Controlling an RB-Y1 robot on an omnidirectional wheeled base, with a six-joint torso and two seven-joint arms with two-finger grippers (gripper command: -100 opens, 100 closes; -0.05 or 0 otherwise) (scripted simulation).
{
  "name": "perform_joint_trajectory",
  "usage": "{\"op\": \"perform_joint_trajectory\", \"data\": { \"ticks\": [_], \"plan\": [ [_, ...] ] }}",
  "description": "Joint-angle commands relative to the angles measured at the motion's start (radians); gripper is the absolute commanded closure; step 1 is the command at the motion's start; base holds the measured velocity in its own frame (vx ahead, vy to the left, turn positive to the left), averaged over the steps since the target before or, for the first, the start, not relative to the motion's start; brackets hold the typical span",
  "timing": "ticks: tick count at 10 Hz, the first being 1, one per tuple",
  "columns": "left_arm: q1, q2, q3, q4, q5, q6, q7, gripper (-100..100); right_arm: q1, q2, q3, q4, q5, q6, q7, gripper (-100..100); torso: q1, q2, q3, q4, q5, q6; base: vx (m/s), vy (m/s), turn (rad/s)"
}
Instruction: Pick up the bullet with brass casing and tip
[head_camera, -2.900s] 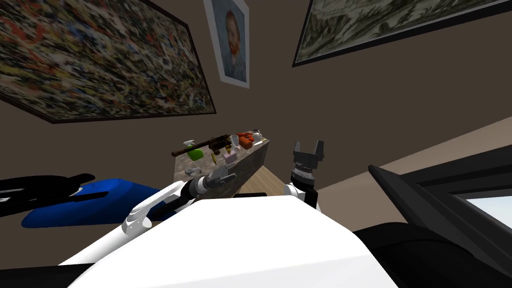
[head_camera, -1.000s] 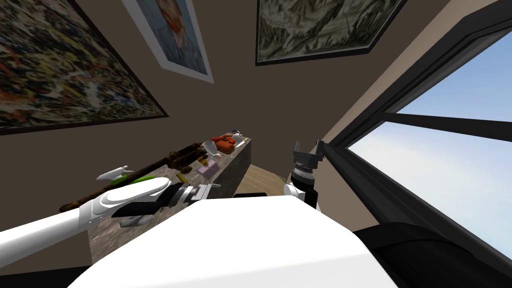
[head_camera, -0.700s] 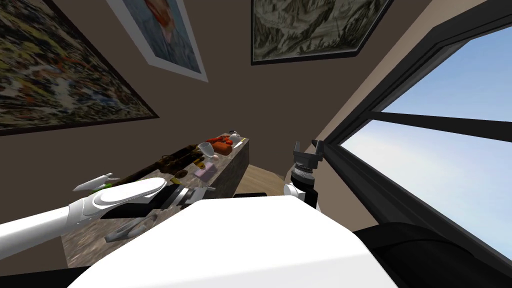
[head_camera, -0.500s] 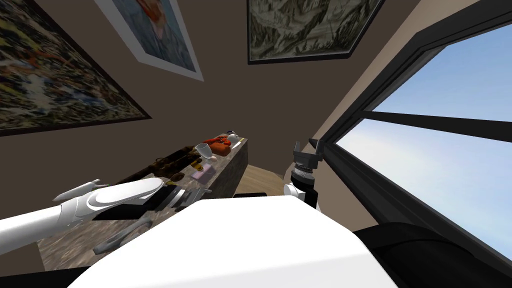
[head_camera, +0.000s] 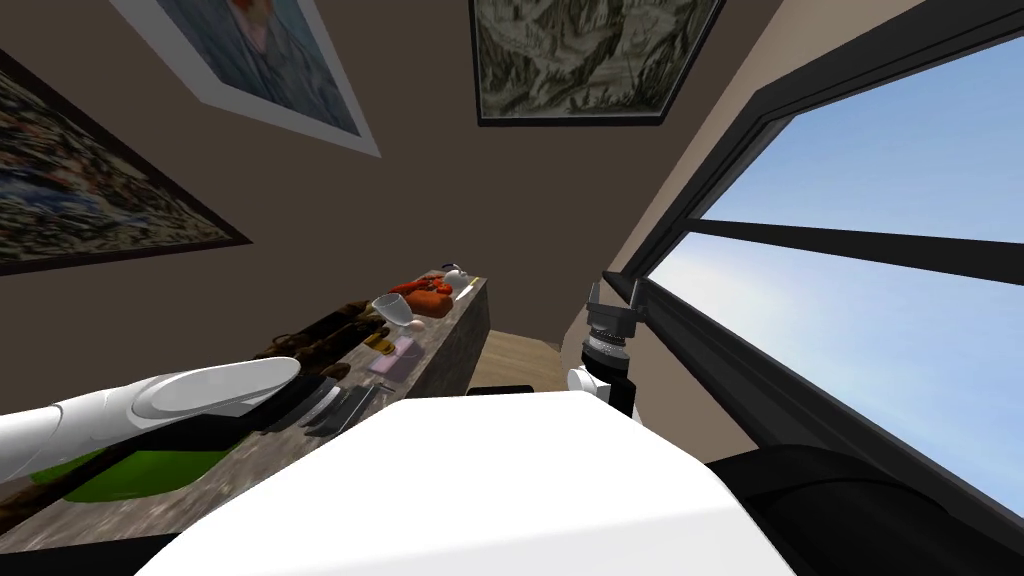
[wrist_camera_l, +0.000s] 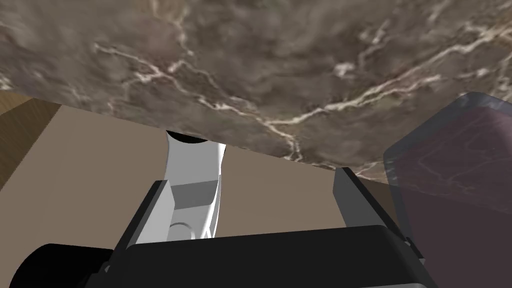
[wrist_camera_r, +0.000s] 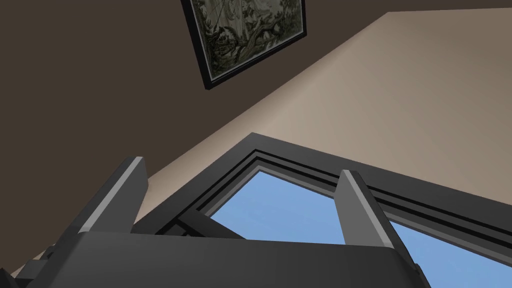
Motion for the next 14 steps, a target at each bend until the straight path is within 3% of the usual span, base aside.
{"op": "perform_joint_trajectory", "data": {
  "ticks": [1,2,5,7,8,11,14],
  "plan": [
    [-0.014,-0.004,-0.008,0.007,-0.033,-0.006,0.017,-100,0.000,0.000,0.000,0.000,0.000,0.000,0.000,0,0.000,0.000,0.000,0.000,0.000,0.000,0.004,0.013,0.029],
    [-0.018,0.030,-0.033,0.026,-0.072,0.004,0.004,-100,0.000,0.000,0.000,0.000,0.000,0.000,0.000,0,-0.001,0.000,0.000,0.000,0.000,0.000,-0.003,0.019,-0.231],
    [-0.021,0.060,-0.057,0.044,-0.121,0.015,-0.008,-100,0.000,0.000,0.000,0.000,0.000,0.000,0.000,0,0.000,0.000,0.000,0.000,0.000,0.001,0.003,0.040,-0.132],
    [-0.025,0.107,-0.102,0.076,-0.189,0.037,-0.032,-100,0.000,0.000,0.000,0.000,0.000,0.000,0.000,0,0.000,0.000,0.000,0.000,0.000,0.000,0.005,0.048,-0.224],
    [-0.025,0.107,-0.102,0.076,-0.199,0.037,-0.032,-100,0.000,0.000,0.000,0.000,0.000,0.000,0.000,0,0.001,0.000,0.000,0.000,0.000,0.001,0.000,0.056,-0.083],
    [-0.025,0.148,-0.159,0.113,-0.291,0.065,-0.061,-100,0.000,0.000,0.000,0.000,0.000,0.000,0.000,0,0.001,0.000,0.000,0.000,0.000,0.000,0.000,0.050,-0.159],
    [-0.022,0.164,-0.195,0.135,-0.347,0.084,-0.080,-100,0.000,0.000,0.000,0.000,0.000,0.000,0.000,0,0.000,0.000,0.000,0.000,0.000,0.000,0.000,0.042,-0.116]
  ]
}}
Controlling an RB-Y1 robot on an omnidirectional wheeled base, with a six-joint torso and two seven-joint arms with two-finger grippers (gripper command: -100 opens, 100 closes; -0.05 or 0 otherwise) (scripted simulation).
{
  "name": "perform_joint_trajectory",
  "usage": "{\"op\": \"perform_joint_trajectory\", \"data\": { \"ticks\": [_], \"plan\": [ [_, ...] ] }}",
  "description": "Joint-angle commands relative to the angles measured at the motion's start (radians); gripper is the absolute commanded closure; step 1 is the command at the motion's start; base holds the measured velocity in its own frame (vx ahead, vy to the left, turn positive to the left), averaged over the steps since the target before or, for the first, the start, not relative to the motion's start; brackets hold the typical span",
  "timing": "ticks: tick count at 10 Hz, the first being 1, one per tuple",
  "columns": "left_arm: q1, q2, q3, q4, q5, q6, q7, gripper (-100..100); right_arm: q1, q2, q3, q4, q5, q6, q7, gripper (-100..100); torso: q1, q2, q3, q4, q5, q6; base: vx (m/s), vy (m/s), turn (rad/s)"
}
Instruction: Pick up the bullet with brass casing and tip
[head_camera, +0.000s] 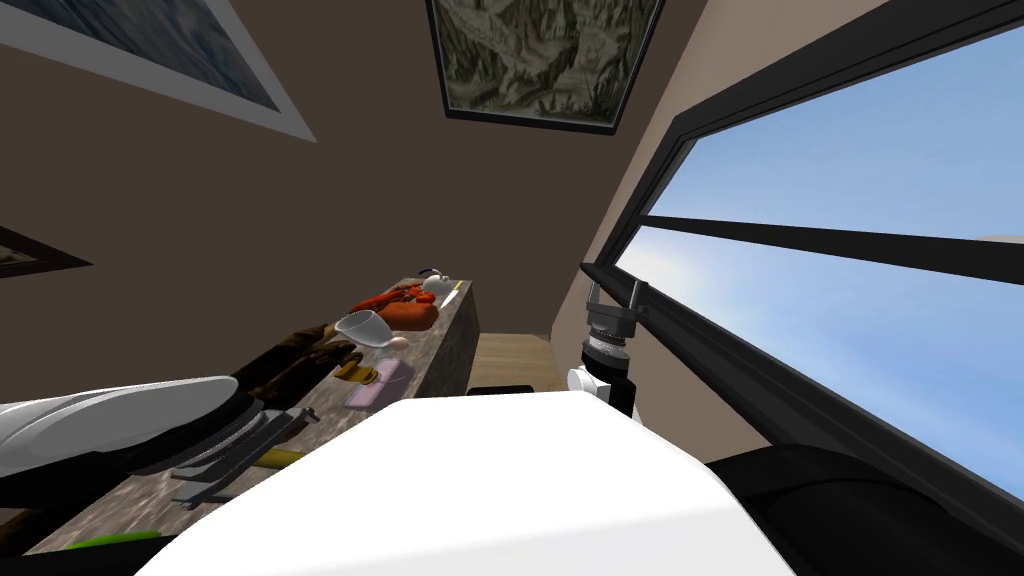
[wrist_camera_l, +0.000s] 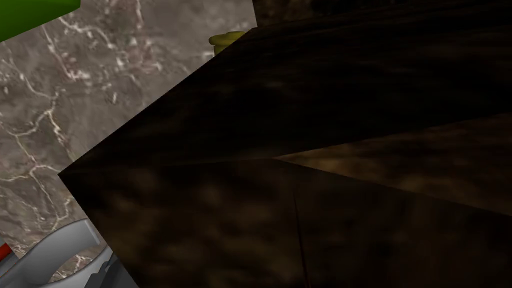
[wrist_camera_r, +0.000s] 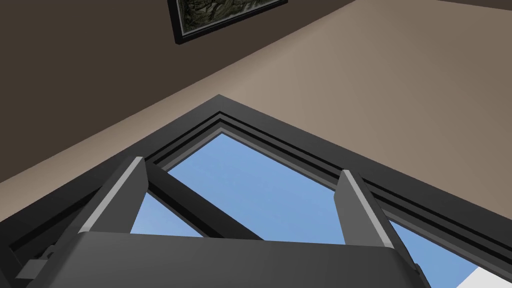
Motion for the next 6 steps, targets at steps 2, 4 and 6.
{"op": "perform_joint_trajectory", "data": {
  "ticks": [2,4,6],
  "plan": [
    [0.000,0.000,-0.001,0.001,-0.002,0.001,-0.001,0,0.000,0.000,0.000,0.000,0.000,0.000,0.000,0,-0.001,0.000,0.000,0.000,0.000,0.000,0.001,0.008,-0.008],
    [0.013,-0.023,-0.012,0.037,0.006,0.019,-0.050,-100,0.000,0.000,0.000,0.000,0.000,0.000,0.000,0,-0.003,-0.001,-0.001,0.000,-0.001,-0.001,0.041,-0.024,0.061],
    [0.022,-0.038,-0.018,0.061,0.011,0.030,-0.082,-100,0.000,0.000,0.000,0.000,0.000,0.000,0.000,0,-0.005,-0.003,-0.002,-0.001,-0.001,0.000,0.060,-0.039,0.035]
  ]
}}
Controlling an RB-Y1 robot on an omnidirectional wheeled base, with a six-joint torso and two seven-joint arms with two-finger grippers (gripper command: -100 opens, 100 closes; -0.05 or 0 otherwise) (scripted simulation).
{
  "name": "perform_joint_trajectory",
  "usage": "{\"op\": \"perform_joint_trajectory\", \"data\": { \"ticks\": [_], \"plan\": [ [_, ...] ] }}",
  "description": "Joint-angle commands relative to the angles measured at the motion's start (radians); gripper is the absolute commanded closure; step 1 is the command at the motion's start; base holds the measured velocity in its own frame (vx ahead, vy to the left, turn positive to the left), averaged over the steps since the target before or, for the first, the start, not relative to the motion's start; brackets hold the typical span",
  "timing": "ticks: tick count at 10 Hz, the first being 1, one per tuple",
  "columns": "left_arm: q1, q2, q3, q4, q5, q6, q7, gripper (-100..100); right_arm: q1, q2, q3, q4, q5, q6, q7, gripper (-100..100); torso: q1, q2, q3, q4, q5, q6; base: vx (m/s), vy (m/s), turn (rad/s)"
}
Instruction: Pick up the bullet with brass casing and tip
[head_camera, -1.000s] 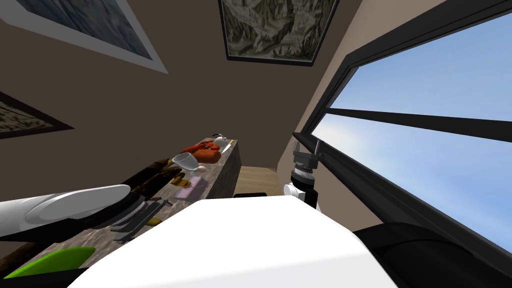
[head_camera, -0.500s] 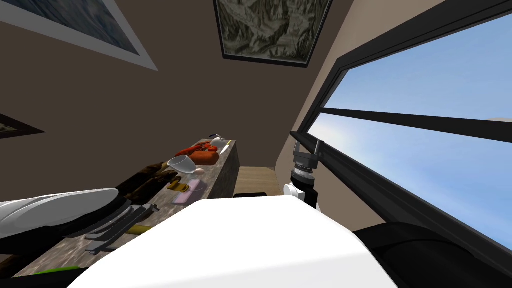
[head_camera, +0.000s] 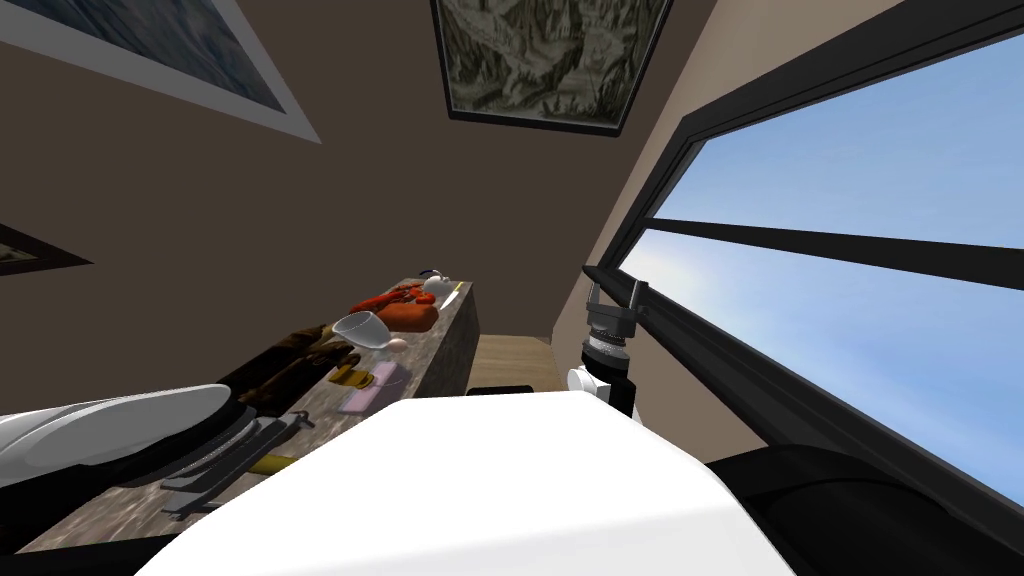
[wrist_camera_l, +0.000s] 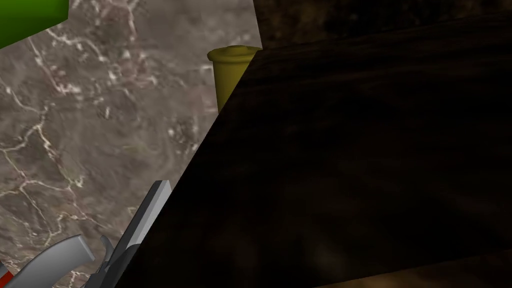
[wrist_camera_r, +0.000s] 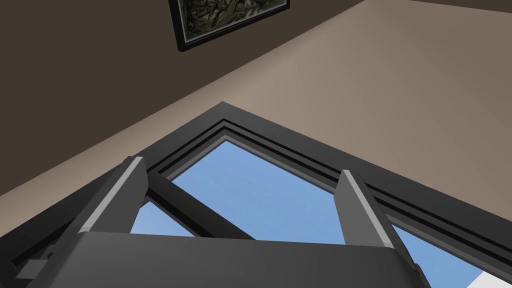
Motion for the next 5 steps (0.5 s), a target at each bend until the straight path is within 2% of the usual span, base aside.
{"op": "perform_joint_trajectory", "data": {
  "ticks": [1,5],
  "plan": [
    [0.009,-0.010,-0.007,0.020,0.009,0.013,-0.032,-100,0.000,0.000,0.000,0.000,0.000,0.000,0.000,0,0.000,0.000,0.000,0.000,0.000,0.000,0.050,-0.031,0.044],
    [0.027,-0.040,-0.021,0.067,0.019,0.036,-0.096,-100,0.000,0.000,0.000,0.000,0.000,0.000,0.000,0,0.001,0.001,0.001,0.000,0.000,0.000,0.043,-0.021,0.040]
  ]
}}
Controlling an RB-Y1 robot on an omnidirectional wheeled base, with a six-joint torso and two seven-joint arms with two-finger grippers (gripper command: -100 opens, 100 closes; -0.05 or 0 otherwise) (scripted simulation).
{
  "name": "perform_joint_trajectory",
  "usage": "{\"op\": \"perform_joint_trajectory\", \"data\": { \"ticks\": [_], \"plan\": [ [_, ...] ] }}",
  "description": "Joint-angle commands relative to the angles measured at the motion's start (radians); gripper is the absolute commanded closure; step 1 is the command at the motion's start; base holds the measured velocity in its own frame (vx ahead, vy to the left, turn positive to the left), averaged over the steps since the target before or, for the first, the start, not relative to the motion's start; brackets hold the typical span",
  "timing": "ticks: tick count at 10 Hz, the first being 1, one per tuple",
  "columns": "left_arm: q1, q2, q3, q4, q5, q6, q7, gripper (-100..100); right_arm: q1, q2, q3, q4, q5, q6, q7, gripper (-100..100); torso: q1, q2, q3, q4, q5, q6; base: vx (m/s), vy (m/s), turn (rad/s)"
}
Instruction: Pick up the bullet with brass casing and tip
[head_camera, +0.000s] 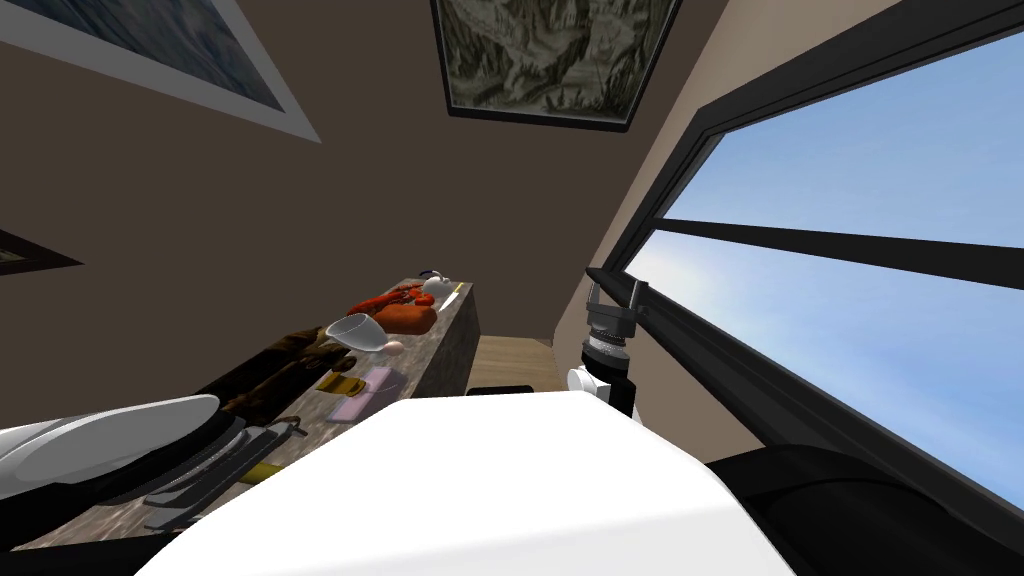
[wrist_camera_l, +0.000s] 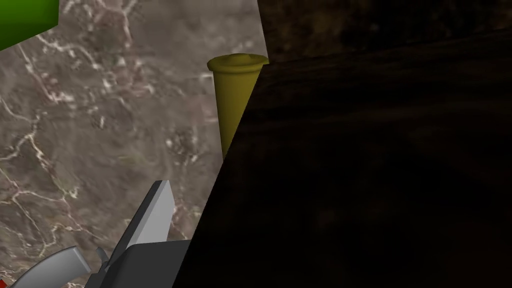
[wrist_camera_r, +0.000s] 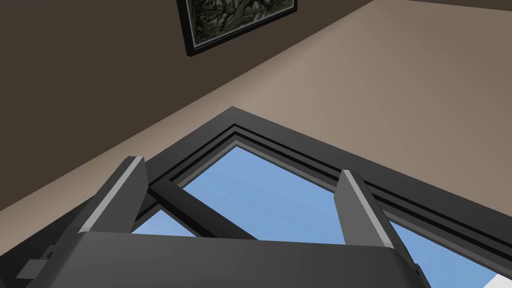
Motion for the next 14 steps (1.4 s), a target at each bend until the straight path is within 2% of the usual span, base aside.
{"op": "perform_joint_trajectory", "data": {
  "ticks": [1,2,6,7,8,14],
  "plan": [
    [0.000,0.000,0.000,0.000,0.000,0.000,0.000,-100,0.000,0.000,0.000,0.000,0.000,0.000,0.000,0,0.000,0.000,0.000,0.000,0.000,0.000,0.019,-0.015,0.013],
    [0.001,-0.001,-0.001,0.002,0.001,0.002,-0.005,100,0.000,0.000,0.000,0.000,0.000,0.000,0.000,0,0.001,0.001,0.001,0.000,0.000,0.000,0.000,0.000,0.000],
    [0.002,0.001,-0.002,0.002,0.000,-0.001,-0.005,100,0.000,0.000,0.000,0.000,0.000,0.000,0.000,0,0.004,0.000,0.000,0.001,0.003,0.002,-0.001,0.001,0.006],
    [0.002,0.001,-0.002,0.002,0.000,-0.001,-0.005,0,0.000,0.000,0.000,0.000,0.000,0.000,0.000,0,0.004,0.000,0.000,0.001,0.003,0.002,0.000,0.000,0.000],
    [-0.008,0.021,0.007,-0.032,-0.005,-0.009,0.036,100,0.000,0.000,0.000,0.000,0.000,0.000,0.000,0,0.004,0.000,0.000,0.001,0.003,0.002,-0.032,0.018,-0.101],
    [-0.039,0.075,0.031,-0.116,-0.023,-0.050,0.149,100,0.000,0.000,0.000,0.000,0.000,0.000,0.000,0,0.004,0.003,0.002,0.002,0.002,0.004,-0.063,0.039,-0.054]
  ]
}}
